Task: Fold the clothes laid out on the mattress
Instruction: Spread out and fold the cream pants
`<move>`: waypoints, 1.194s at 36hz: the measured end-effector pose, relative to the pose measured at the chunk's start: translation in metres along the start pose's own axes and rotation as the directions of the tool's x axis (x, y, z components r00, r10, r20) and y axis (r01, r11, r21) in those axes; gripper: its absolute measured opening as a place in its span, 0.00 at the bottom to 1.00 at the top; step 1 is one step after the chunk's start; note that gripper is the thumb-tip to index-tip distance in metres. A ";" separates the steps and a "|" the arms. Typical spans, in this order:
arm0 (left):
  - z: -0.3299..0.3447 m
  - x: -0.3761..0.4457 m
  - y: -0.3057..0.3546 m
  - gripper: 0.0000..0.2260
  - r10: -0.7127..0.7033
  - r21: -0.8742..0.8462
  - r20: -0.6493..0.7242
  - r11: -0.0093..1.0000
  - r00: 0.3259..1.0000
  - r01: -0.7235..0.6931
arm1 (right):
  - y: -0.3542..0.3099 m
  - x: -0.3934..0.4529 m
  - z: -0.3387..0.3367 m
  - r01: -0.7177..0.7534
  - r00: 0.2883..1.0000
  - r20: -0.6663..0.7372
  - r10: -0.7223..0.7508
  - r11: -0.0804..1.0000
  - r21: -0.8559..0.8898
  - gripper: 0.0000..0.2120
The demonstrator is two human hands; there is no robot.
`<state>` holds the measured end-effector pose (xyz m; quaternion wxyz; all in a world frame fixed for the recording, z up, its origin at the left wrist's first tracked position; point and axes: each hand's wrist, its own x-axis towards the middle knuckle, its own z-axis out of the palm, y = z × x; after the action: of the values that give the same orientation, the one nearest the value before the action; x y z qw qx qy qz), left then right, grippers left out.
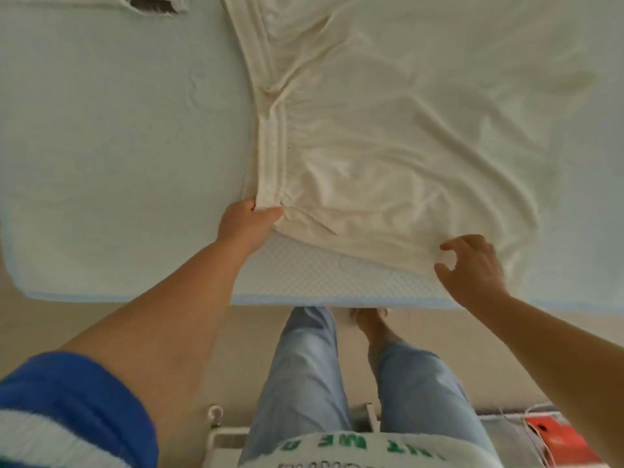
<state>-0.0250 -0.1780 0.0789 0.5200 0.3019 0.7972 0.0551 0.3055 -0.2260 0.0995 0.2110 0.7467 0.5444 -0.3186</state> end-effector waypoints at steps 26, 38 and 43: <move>0.023 -0.011 -0.025 0.09 0.022 -0.156 -0.163 0.987 0.986 -0.048 | 0.111 0.018 0.028 0.192 0.950 -0.237 -0.204 0.979 -0.072 0.09; -0.003 -0.043 -0.001 0.02 -0.082 -0.506 -0.124 0.862 0.989 0.008 | 0.130 -0.008 -0.026 0.339 0.892 -0.311 -0.328 0.941 -0.020 0.04; -0.019 -0.040 0.032 0.02 -0.005 -0.507 -0.188 0.857 0.982 -0.093 | 0.125 -0.001 -0.062 0.348 0.917 -0.145 -0.373 0.922 -0.170 0.05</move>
<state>-0.0165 -0.1694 0.1323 0.5049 0.1640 0.7907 0.3049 0.4392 -0.2258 0.1398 0.1525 0.6416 0.7102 -0.2464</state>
